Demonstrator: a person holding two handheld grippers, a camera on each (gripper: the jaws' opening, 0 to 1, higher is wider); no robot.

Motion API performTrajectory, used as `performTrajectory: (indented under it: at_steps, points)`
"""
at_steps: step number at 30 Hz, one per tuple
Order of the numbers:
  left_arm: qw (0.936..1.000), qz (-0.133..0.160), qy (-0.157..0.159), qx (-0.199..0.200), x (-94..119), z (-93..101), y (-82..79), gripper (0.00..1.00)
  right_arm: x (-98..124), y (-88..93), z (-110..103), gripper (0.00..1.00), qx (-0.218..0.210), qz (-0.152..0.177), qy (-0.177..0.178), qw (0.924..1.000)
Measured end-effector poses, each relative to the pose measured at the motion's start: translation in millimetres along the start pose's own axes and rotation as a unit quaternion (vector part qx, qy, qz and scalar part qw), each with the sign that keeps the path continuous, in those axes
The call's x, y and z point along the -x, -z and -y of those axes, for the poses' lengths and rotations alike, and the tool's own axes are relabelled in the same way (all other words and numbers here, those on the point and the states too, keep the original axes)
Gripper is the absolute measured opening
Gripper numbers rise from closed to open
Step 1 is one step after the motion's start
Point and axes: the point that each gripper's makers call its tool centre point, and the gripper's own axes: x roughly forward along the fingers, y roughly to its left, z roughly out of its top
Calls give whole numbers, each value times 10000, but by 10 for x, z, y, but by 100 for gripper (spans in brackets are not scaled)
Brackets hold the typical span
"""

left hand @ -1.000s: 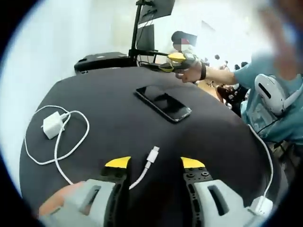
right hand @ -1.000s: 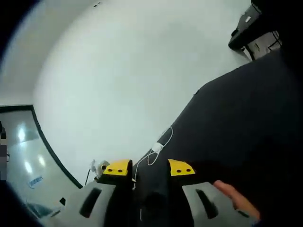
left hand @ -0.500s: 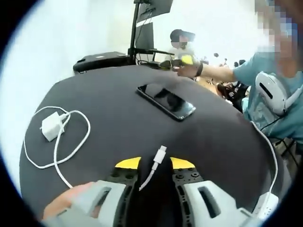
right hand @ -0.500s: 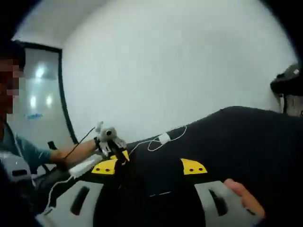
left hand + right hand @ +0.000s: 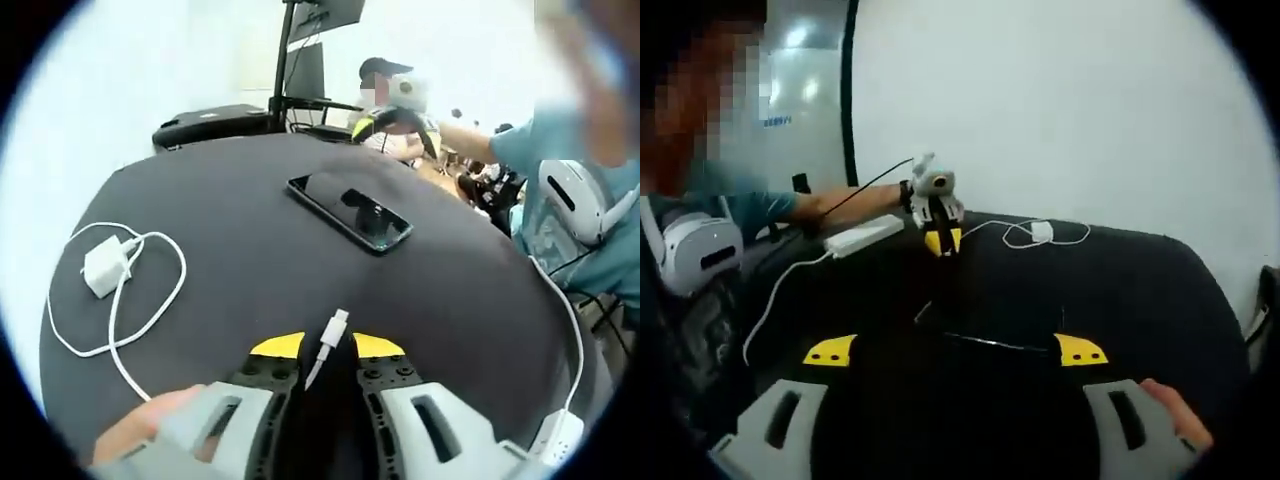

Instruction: Connect the charging cable to the phone, plug the charger into the socket, and turn on the power strip switch to charge the phone.

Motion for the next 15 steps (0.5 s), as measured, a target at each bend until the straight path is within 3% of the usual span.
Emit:
performTrajectory:
  at_steps: [5,15]
  points:
    - [10000,-19,19,-19,-23,6,3,11,63,5,-19,72,10,-9,-141,9999]
    - [9996,-261,121,73,-55,68,60,5,95,30,116,71,-19,54,-5,10000]
